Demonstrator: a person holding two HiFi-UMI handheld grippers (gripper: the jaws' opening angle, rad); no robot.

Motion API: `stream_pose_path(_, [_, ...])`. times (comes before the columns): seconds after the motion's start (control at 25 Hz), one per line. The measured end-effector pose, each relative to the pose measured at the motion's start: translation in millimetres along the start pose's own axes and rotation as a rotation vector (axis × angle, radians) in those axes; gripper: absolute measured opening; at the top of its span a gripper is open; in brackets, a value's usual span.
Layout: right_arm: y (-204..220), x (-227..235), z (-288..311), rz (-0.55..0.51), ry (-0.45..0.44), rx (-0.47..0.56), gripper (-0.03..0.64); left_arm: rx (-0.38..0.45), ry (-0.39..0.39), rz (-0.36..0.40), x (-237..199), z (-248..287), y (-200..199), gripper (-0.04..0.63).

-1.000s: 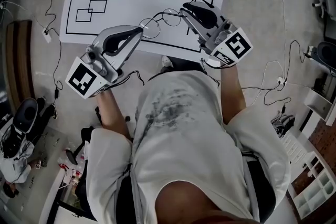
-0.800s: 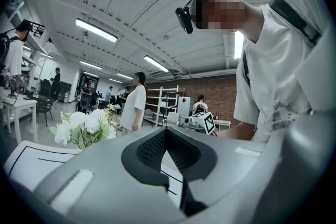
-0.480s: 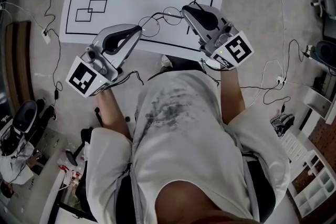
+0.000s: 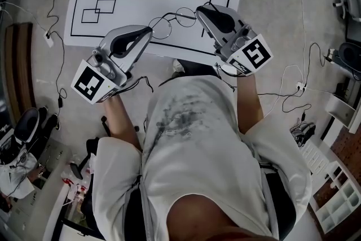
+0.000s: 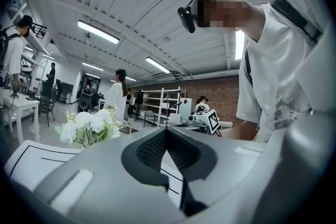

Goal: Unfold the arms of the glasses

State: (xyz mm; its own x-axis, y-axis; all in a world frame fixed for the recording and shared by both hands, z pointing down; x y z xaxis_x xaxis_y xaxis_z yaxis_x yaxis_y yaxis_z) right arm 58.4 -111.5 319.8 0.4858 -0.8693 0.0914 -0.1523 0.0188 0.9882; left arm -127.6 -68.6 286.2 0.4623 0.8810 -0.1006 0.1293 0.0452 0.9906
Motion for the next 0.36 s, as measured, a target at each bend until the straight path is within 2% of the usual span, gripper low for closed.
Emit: stream_pose_path(0.36, [-1.2, 0.8, -1.6, -0.004, 0.0, -0.007, 0.017, -0.002, -0.002, 0.003, -0.5, 1.5, 1.0, 0.006])
Point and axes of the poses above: the fingertips, and each gripper's own axes: z forward along the fingers, x to its right, y out of its underside, the point moved 5 cm from there along -z, backward along the fingers, and after that the axes turned 8 degrees about x, right-handed, at the moved point
